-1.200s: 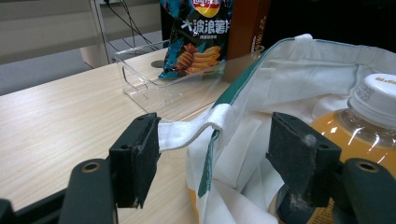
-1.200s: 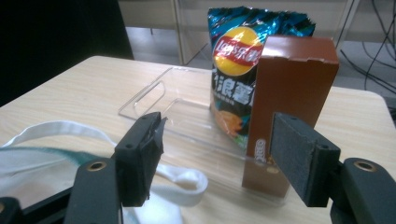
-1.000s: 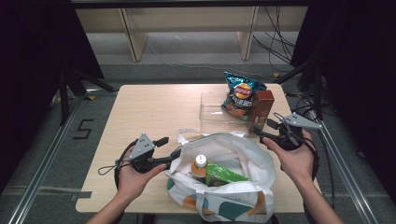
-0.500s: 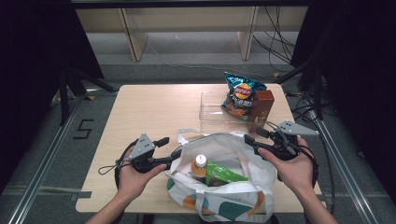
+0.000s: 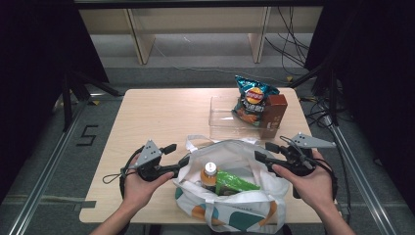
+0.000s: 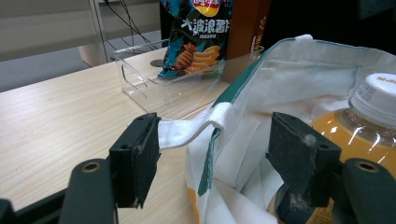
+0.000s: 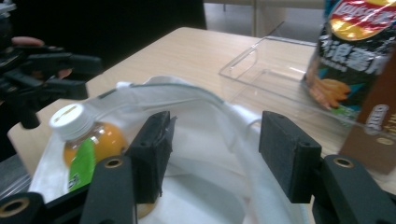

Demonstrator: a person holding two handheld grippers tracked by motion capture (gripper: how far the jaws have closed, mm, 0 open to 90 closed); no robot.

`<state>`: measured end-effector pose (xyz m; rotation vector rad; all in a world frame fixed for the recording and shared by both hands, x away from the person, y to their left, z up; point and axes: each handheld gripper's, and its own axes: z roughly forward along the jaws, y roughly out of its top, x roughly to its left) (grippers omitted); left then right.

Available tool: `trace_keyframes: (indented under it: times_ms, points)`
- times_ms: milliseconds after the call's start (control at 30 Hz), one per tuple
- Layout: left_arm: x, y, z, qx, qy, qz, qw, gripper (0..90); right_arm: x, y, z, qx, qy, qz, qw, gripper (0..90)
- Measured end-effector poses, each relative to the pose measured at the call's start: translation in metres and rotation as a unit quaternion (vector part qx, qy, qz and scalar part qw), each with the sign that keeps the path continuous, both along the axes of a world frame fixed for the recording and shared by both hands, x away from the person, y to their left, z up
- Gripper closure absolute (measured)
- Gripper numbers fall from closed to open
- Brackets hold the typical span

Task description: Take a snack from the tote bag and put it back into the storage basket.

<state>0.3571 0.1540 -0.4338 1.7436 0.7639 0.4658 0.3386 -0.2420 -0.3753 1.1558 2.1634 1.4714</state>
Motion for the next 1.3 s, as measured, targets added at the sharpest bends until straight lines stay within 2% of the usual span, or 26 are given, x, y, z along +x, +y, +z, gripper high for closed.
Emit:
trace_keyframes:
  times_ms: [67, 100, 133, 200, 267, 300, 367, 433, 467, 533, 567, 600, 700, 733, 767, 900, 933, 967, 1000, 1033, 1067, 1167, 1200, 1233, 1267, 1300]
  points:
    - [0.001, 0.0, 0.0, -0.002, -0.001, 0.001, 1.0, 33.3, -0.002, 0.002, -0.001, -0.002, -0.007, 0.015, 0.9999, 47.4]
    - [0.001, 0.0, 0.0, -0.004, -0.002, 0.0, 1.0, 33.3, -0.003, 0.002, -0.001, -0.007, -0.001, 0.021, 0.9997, 48.0]
    - [0.0, 0.0, 0.0, -0.003, -0.002, 0.001, 1.0, 33.3, -0.006, 0.005, -0.003, 0.001, 0.015, 0.029, 0.9995, 48.5]
    - [-0.001, 0.001, 0.001, 0.003, -0.001, 0.004, 1.0, 33.3, -0.007, 0.009, -0.005, -0.001, 0.019, 0.042, 0.999, 48.8]
    - [-0.002, 0.0, 0.002, 0.001, -0.004, 0.003, 1.0, 33.3, -0.009, 0.01, -0.006, -0.015, 0.02, 0.062, 0.9978, 48.7]
    - [-0.001, 0.0, 0.001, -0.003, -0.006, 0.001, 1.0, 33.3, -0.009, 0.011, -0.008, -0.019, 0.011, 0.073, 0.9971, 48.7]
    - [-0.001, 0.001, 0.001, 0.002, -0.002, 0.003, 1.0, 33.3, -0.012, 0.013, -0.01, -0.013, 0.029, 0.075, 0.9967, 48.8]
    - [-0.001, 0.001, 0.001, 0.001, -0.001, 0.004, 1.0, 33.2, -0.011, 0.014, -0.013, -0.025, 0.022, 0.089, 0.9954, 48.9]
    - [-0.001, 0.001, 0.001, 0.001, -0.002, 0.005, 1.0, 33.3, -0.012, 0.016, -0.013, -0.028, 0.029, 0.091, 0.995, 48.9]
    - [-0.001, 0.002, 0.002, 0.001, -0.004, 0.005, 1.0, 33.2, -0.012, 0.019, -0.016, -0.031, 0.029, 0.105, 0.9936, 48.9]
    - [-0.002, 0.002, 0.002, 0.001, -0.003, 0.005, 1.0, 33.2, -0.015, 0.022, -0.016, -0.027, 0.044, 0.102, 0.9935, 48.9]
    - [-0.001, 0.002, 0.001, -0.004, -0.004, 0.002, 1.0, 33.2, -0.015, 0.023, -0.017, -0.024, 0.048, 0.106, 0.993, 48.9]
    - [-0.002, 0.001, 0.002, -0.001, -0.002, 0.003, 1.0, 33.2, -0.014, 0.027, -0.021, -0.027, 0.047, 0.116, 0.9917, 48.8]
    - [-0.001, 0.001, 0.002, -0.003, -0.004, 0.002, 1.0, 33.2, -0.013, 0.026, -0.021, -0.04, 0.044, 0.115, 0.9915, 48.7]
    - [-0.002, 0.001, 0.003, 0.001, -0.004, 0.004, 1.0, 33.2, -0.013, 0.027, -0.022, -0.041, 0.049, 0.122, 0.9905, 48.7]
    - [-0.002, 0.0, 0.002, -0.002, -0.005, 0.0, 1.0, 33.1, -0.014, 0.028, -0.023, -0.036, 0.042, 0.126, 0.9905, 48.7]
    - [-0.002, 0.0, 0.002, -0.002, -0.005, 0.0, 1.0, 33.1, -0.015, 0.029, -0.023, -0.027, 0.054, 0.123, 0.9906, 48.6]
    - [-0.002, 0.0, 0.002, -0.002, -0.005, -0.001, 1.0, 33.2, -0.016, 0.03, -0.023, -0.025, 0.054, 0.116, 0.9914, 48.6]
    - [-0.002, 0.0, 0.002, -0.002, -0.005, 0.0, 1.0, 33.1, -0.018, 0.03, -0.022, -0.024, 0.067, 0.114, 0.9909, 48.6]
    - [-0.002, 0.0, 0.002, -0.002, -0.005, 0.0, 1.0, 33.2, -0.017, 0.031, -0.022, -0.025, 0.06, 0.117, 0.991, 48.6]
    - [-0.002, 0.0, 0.002, -0.002, -0.005, -0.001, 1.0, 33.2, -0.018, 0.031, -0.022, -0.022, 0.065, 0.117, 0.9908, 48.6]
    - [-0.002, 0.0, 0.002, -0.002, -0.005, 0.0, 1.0, 33.1, -0.017, 0.031, -0.022, -0.037, 0.048, 0.131, 0.9895, 48.8]
    - [-0.002, 0.0, 0.002, -0.002, -0.005, -0.001, 1.0, 33.1, -0.017, 0.033, -0.023, -0.031, 0.051, 0.133, 0.9893, 49.0]
    - [-0.002, 0.0, 0.002, -0.002, -0.005, -0.001, 1.0, 33.1, -0.02, 0.035, -0.023, -0.026, 0.068, 0.127, 0.9893, 49.1]
    - [-0.002, -0.001, 0.002, -0.001, -0.005, -0.001, 1.0, 33.1, -0.018, 0.036, -0.025, -0.029, 0.055, 0.138, 0.9885, 49.3]
    - [-0.002, -0.001, 0.002, -0.001, -0.005, -0.001, 1.0, 33.1, -0.021, 0.037, -0.024, -0.025, 0.074, 0.135, 0.9878, 49.5]
